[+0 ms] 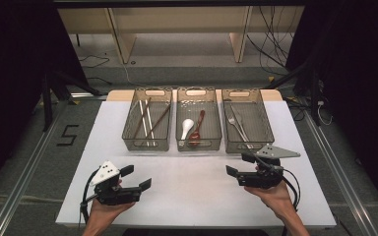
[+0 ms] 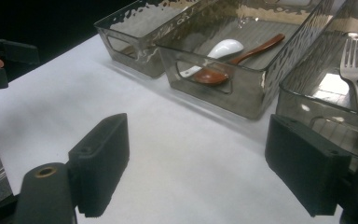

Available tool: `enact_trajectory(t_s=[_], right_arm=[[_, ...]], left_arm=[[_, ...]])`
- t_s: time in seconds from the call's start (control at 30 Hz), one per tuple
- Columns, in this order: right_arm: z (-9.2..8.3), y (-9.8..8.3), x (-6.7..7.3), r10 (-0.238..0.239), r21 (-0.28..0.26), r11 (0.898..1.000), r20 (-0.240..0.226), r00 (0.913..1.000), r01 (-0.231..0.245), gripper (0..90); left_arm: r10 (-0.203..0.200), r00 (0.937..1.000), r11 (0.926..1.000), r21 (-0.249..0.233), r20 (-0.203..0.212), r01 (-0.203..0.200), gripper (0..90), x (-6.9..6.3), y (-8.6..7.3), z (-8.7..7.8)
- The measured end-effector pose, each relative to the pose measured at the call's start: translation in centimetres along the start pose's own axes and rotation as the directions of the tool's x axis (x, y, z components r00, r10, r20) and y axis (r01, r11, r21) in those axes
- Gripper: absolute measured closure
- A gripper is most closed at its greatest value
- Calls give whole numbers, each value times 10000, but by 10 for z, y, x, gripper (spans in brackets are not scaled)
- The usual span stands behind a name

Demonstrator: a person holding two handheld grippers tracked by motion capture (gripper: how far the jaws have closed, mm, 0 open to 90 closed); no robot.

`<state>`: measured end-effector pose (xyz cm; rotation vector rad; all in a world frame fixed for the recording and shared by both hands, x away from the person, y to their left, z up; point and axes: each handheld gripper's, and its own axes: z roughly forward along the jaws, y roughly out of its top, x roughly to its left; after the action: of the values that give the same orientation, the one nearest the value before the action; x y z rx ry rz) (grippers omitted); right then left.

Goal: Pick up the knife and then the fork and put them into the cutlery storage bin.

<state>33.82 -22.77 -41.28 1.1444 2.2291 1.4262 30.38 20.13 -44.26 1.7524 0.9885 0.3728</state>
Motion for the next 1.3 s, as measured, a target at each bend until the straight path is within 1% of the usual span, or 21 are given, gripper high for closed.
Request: enact_trajectory(t_s=[0.13,0.4,0.43,0.53,0.67,0.83,1.1,1.3], right_arm=[[-1,-6,3,40,-88,10000,-72,10000,-41,215],[-4,-15,7,18,-212,9998,42,10000,-17,191],[-4,-16,7,-46,-252,9997,81,10000,48,191],[-4,-20,9,0,-258,9997,36,10000,1,191],[-5,-23,11,-106,-314,9994,75,9999,108,191],[-6,-28,13,-92,-332,9994,151,9998,97,191],[-8,-35,13,-31,-383,9993,202,9998,39,191],[-8,-37,13,-13,-449,9990,185,9998,21,191]], left_arm=[[-27,10000,10000,-10,11,27,158,0,0,0],[-4,10000,10000,52,87,4,158,0,0,0],[8,10000,10000,62,91,-9,158,0,0,0],[13,9999,10000,57,103,-13,158,-1,0,1],[10,9999,10000,77,162,-11,158,-1,-1,1],[59,9997,9999,102,227,-61,158,-2,-1,1],[108,9995,9999,115,293,-111,158,-3,-2,1],[121,9995,9998,125,286,-125,158,-3,-2,2]])
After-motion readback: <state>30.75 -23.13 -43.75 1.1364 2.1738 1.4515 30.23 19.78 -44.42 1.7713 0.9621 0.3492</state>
